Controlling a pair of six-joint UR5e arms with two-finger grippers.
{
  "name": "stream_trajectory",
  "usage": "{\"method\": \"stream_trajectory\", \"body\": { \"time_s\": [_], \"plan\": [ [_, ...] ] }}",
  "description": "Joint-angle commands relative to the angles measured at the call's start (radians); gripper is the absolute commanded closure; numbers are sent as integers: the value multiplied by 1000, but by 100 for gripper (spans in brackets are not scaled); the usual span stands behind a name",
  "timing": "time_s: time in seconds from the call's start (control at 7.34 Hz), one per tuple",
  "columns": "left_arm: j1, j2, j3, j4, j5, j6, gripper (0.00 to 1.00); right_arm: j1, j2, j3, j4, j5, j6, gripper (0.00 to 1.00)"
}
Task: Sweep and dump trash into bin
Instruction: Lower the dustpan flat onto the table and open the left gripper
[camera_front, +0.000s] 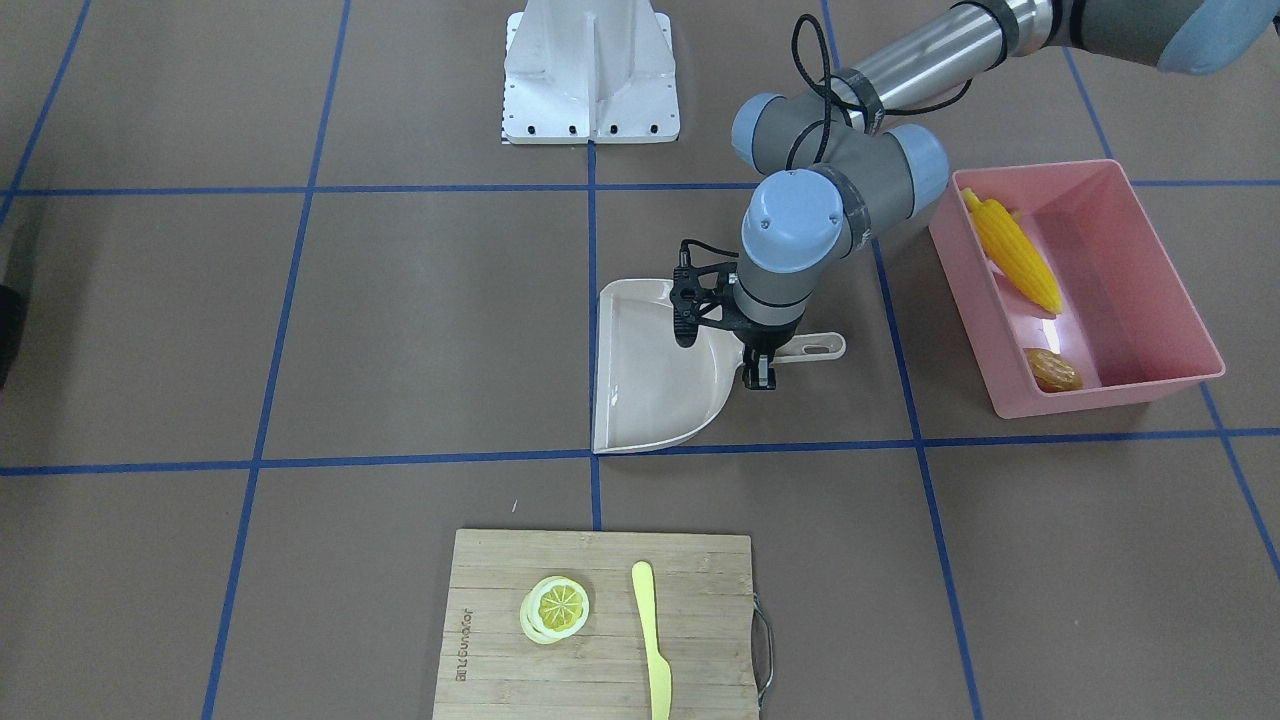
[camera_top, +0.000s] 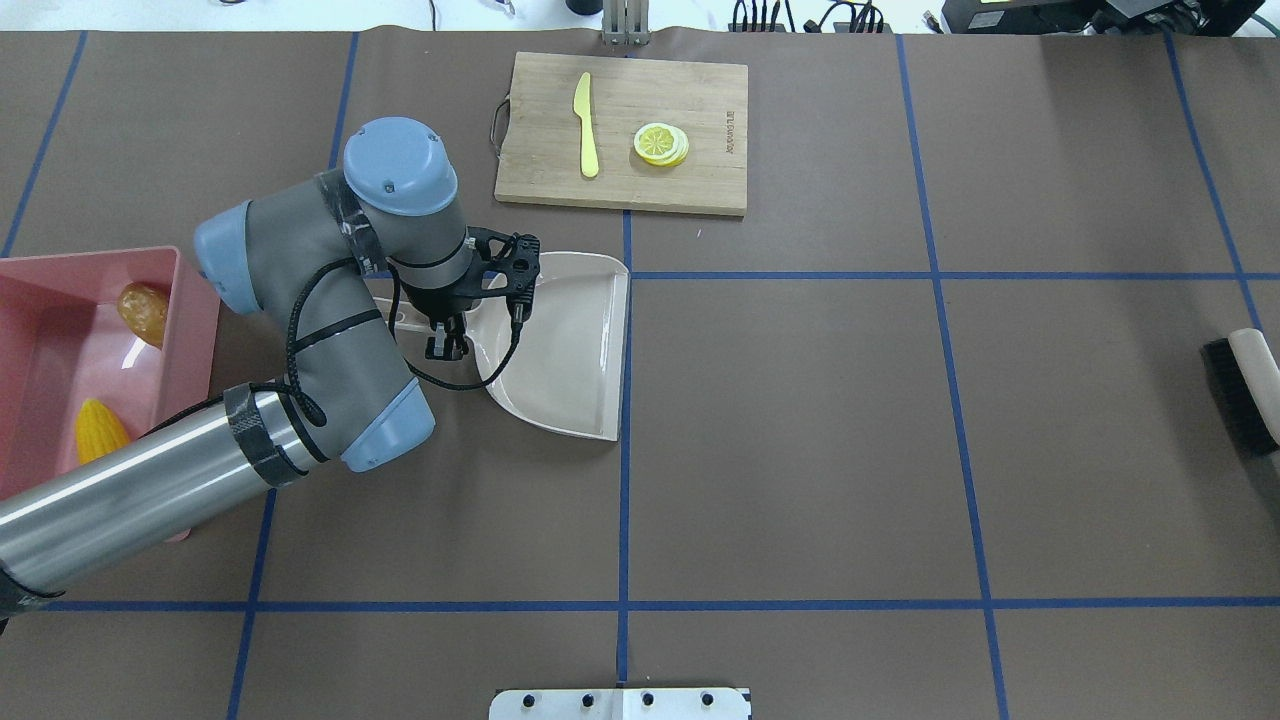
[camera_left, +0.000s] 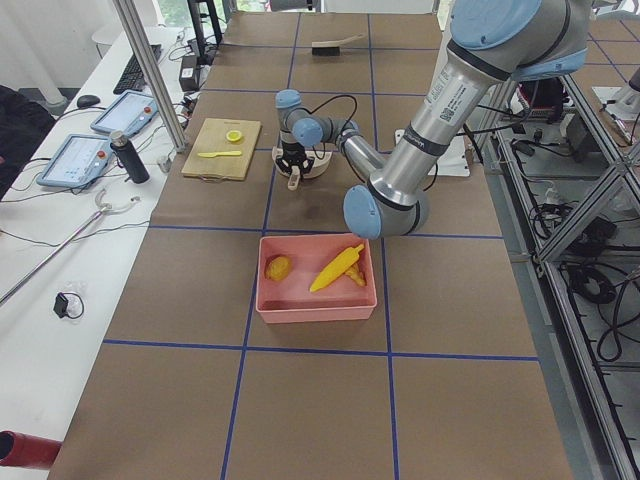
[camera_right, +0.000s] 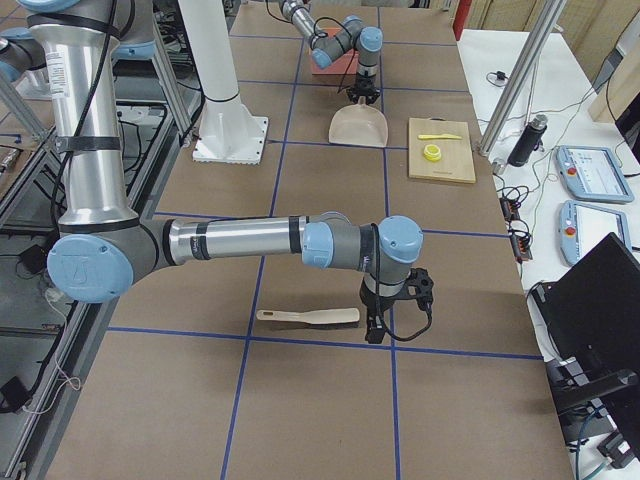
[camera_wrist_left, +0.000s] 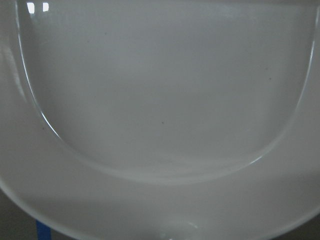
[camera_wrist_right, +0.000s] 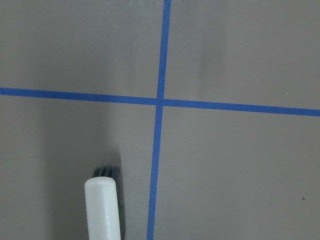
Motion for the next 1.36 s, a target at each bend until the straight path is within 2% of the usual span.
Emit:
{"method": "stream_trajectory", "body": {
  "time_s": [0.0,0.54,0.82,1.23],
  "plan": [
    [-1,5,-8,0,1,-30,3,1,-3,-6,2,41,-1,0],
    [-56,31,-109,19,-2,-32,1,0,-6,-9,2,43,-1,0],
    [-99,93,-207,19,0,-35,1,0,-6,-12,2,43,-2,0],
    [-240,159,-223,22,-10,-38,1,1,-4,-8,20,40,-2,0]
  ]
}}
